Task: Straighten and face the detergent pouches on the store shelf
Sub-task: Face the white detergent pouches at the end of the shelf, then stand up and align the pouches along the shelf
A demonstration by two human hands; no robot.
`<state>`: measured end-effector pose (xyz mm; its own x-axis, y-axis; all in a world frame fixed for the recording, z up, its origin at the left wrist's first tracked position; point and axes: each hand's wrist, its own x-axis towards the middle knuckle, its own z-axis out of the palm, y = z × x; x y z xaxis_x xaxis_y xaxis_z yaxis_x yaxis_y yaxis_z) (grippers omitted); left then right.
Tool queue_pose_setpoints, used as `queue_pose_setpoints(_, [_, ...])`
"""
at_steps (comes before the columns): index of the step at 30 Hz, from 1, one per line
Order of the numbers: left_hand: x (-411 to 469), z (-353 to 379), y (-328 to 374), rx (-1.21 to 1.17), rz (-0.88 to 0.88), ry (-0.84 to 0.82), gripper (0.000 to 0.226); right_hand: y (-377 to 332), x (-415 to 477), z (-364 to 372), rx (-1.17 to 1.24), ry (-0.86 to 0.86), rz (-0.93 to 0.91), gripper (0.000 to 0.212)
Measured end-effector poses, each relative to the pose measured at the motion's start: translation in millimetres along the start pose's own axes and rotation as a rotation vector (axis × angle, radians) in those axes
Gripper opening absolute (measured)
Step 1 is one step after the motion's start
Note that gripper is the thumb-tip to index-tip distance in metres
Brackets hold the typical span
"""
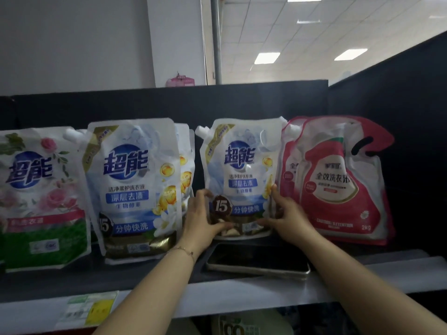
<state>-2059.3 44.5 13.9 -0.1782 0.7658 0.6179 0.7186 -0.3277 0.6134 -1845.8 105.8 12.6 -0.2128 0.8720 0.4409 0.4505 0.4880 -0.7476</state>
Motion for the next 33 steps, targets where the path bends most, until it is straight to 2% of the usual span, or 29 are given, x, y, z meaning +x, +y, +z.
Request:
queue_pose_setpoints(4, [-3, -2, 5, 0.145, 0.051, -0.005, 0.062, -15, -9, -6, -0.167, 0.009, -0.013, 0.095])
queue_pose_setpoints(7, [-5, 0, 17, 0.222, 0.182, 0.036, 0.034, -24, -18, -15, -0.368, 0.045, -0.076, 0.057])
queue_pose_setpoints(9, [-5, 1, 25, 0.249, 0.241, 0.031, 0.025, -31, -24, -24, -0.401, 0.079, -0.116, 0.031])
queue_pose_setpoints(11, [-4, 3, 32, 0.266, 0.280, 0.003, 0.020, -36, -31, -34, -0.421, 0.100, -0.164, 0.019])
queue_pose_setpoints(18, [9, 22, 74, 0.209, 0.377, -0.101, 0.011, -32, -48, -73, -0.665, 0.261, -0.319, 0.023])
queue_pose_setpoints(23, [17, 53, 105, 0.171, 0.375, -0.250, 0.008, -14, -61, -98, -0.625, 0.398, -0.399, 0.026])
queue_pose_setpoints(25, [20, 68, 114, 0.142, 0.332, -0.290, 0.014, -8, -64, -106, -0.664, 0.466, -0.440, 0.023])
queue_pose_setpoints(27, [26, 84, 117, 0.101, 0.243, -0.326, 0.032, -4, -63, -118, -0.678, 0.526, -0.438, 0.018])
queue_pose_setpoints(31, [34, 105, 125, -0.089, 0.047, -0.389, 0.096, 6, -54, -135, -0.633, 0.605, -0.344, 0.023])
queue_pose_setpoints(33, [35, 110, 131, -0.197, -0.003, -0.400, 0.098, 11, -50, -138, -0.603, 0.601, -0.313, 0.027])
